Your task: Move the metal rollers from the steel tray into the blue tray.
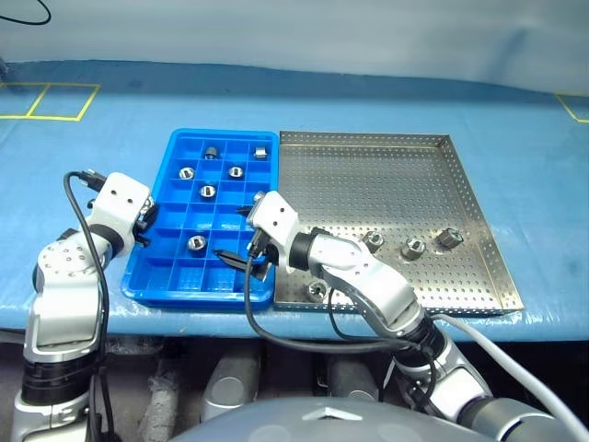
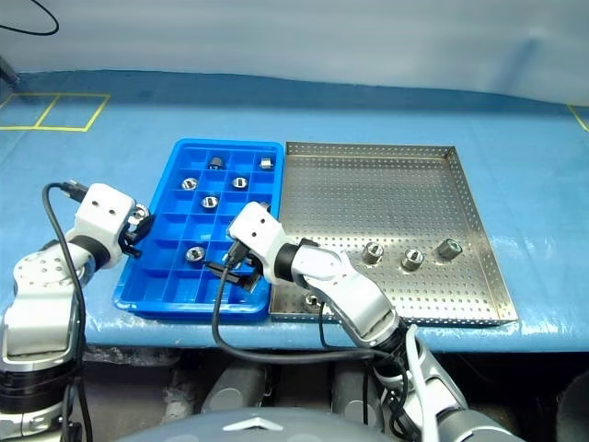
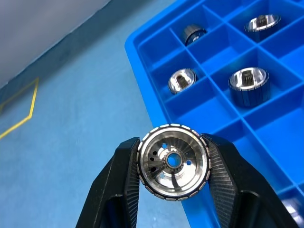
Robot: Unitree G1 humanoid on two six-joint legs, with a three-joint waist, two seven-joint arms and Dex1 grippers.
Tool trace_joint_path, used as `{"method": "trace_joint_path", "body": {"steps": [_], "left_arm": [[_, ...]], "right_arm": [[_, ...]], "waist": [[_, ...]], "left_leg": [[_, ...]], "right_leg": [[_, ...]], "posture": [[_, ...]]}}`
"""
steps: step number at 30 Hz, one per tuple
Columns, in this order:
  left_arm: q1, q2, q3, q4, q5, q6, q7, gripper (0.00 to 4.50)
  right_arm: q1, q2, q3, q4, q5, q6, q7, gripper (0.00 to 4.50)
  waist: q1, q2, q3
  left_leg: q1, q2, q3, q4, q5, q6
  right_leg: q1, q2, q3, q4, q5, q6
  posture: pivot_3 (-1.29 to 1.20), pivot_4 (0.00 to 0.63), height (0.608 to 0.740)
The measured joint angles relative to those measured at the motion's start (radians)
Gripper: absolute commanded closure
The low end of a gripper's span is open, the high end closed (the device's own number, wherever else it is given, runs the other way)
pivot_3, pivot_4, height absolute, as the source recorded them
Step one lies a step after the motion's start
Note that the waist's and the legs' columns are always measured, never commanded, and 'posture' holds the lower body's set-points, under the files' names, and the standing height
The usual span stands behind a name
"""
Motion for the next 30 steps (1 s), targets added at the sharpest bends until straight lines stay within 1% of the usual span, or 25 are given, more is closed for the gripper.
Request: {"method": "trace_joint_path", "body": {"steps": [7, 13, 16, 20, 23, 25, 30], "left_arm": [[-0.001, 0.002, -0.054, 0.049, -0.002, -0.035, 0.045, 2.79], [-0.063, 0.004, -0.084, 0.109, -0.006, -0.091, 0.061, 2.79], [-0.082, 0.031, -0.125, 0.149, -0.004, -0.102, 0.054, 2.79], [-0.084, 0.058, -0.175, 0.163, -0.007, -0.076, 0.022, 2.79], [-0.096, 0.068, -0.179, 0.163, -0.007, -0.043, 0.020, 2.79], [-0.102, 0.080, -0.180, 0.163, -0.007, -0.026, 0.016, 2.05], [-0.137, 0.087, -0.193, 0.166, -0.010, -0.015, 0.011, 0.48]], "right_arm": [[0.019, 0.000, 0.006, 0.001, -0.005, -0.002, 0.000, 0.00], [0.037, -0.001, 0.004, -0.003, -0.007, 0.001, -0.012, 0.00], [0.053, -0.001, 0.002, -0.009, -0.008, 0.004, -0.020, 0.00], [0.059, -0.002, -0.008, -0.017, -0.010, 0.008, -0.030, 0.00], [0.063, -0.005, -0.013, -0.021, -0.014, 0.009, -0.040, 0.00], [0.073, -0.007, -0.016, -0.031, -0.017, 0.009, -0.045, 0.00], [0.089, -0.017, -0.028, -0.064, -0.023, 0.014, -0.058, 0.00]], "waist": [[-0.002, 0.000, 0.000], [-0.007, 0.000, 0.000], [-0.015, 0.000, 0.000], [-0.030, 0.000, 0.000], [-0.042, 0.000, 0.000], [-0.047, 0.000, 0.000], [-0.057, -0.001, 0.000]], "left_leg": [[0.000, 0.001, 0.000, -0.006, 0.006, -0.006], [0.000, 0.001, 0.000, -0.008, 0.007, -0.006], [0.000, 0.001, 0.000, -0.008, 0.007, -0.006], [0.000, 0.001, 0.000, -0.009, 0.007, -0.006], [0.000, 0.002, 0.000, -0.009, 0.007, -0.006], [0.000, 0.002, 0.000, -0.009, 0.007, -0.006], [0.000, 0.002, -0.001, -0.009, 0.007, -0.006]], "right_leg": [[0.000, 0.001, 0.000, 0.001, 0.001, -0.001], [0.000, 0.001, -0.001, 0.001, 0.001, -0.002], [0.000, 0.001, -0.001, 0.000, 0.001, -0.002], [-0.001, 0.001, 0.000, 0.000, 0.000, -0.002], [-0.001, 0.001, -0.001, 0.001, 0.000, -0.003], [0.000, 0.001, -0.001, 0.001, 0.000, -0.002], [0.000, 0.001, -0.001, 0.000, 0.000, -0.002]], "posture": [[0.21, 0.150, 0.740], [0.18, 0.150, 0.740], [0.17, 0.150, 0.740], [0.15, 0.150, 0.740], [0.14, 0.150, 0.740], [0.13, 0.150, 0.740], [0.08, 0.150, 0.740]]}}
